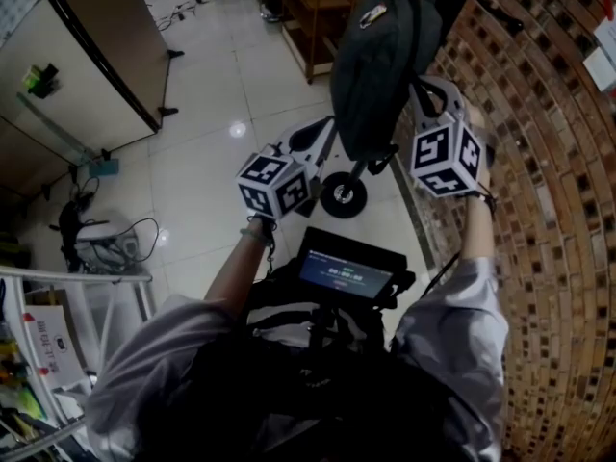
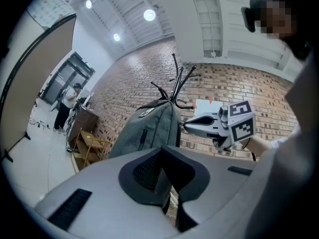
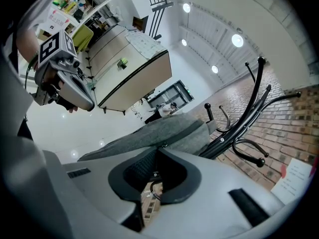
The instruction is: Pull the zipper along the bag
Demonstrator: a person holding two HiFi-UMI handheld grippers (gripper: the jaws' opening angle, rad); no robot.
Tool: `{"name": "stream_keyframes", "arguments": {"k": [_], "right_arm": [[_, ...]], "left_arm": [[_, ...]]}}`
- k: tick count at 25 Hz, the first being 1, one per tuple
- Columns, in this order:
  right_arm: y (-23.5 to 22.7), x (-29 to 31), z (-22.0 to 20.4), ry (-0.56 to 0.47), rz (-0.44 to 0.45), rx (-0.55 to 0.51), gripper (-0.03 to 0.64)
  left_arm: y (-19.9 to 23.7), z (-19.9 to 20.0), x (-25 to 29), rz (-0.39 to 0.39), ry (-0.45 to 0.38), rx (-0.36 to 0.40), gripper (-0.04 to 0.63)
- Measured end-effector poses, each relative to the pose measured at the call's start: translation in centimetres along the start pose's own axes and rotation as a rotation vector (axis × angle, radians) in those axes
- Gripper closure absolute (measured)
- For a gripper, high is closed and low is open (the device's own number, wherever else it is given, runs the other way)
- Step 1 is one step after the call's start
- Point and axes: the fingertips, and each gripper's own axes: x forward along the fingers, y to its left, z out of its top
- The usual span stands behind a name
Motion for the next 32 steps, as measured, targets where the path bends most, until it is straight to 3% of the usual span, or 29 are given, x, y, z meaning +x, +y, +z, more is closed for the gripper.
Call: {"name": "stream_keyframes", "arguments": {"k": [14,19,23,32], "right_arm": [[1.7,-0.1,-0.5,-0.006,0.008,0.034,0.598],[2.2,-0.2,-0.7,0.015,-0.004,-0.020,0.597],[3.5,0.0,-1.2,0.024,0.035,-0.085,0.597],[6.0,-0.1,-2.2,0.058,0.094,-0.101,0.594]], "left_arm": [[0.0,-0.1,0.0,0.001,0.006,0.011,0.588],[-0.5,-0.4,0.1,-0.014,0.019,0.012,0.588],[-0.7,-0.5,0.1,-0.017,0.023,0.006,0.588],[-0.9,-0.4,0.3,-0.026,0.020,0.006,0.588]]}}
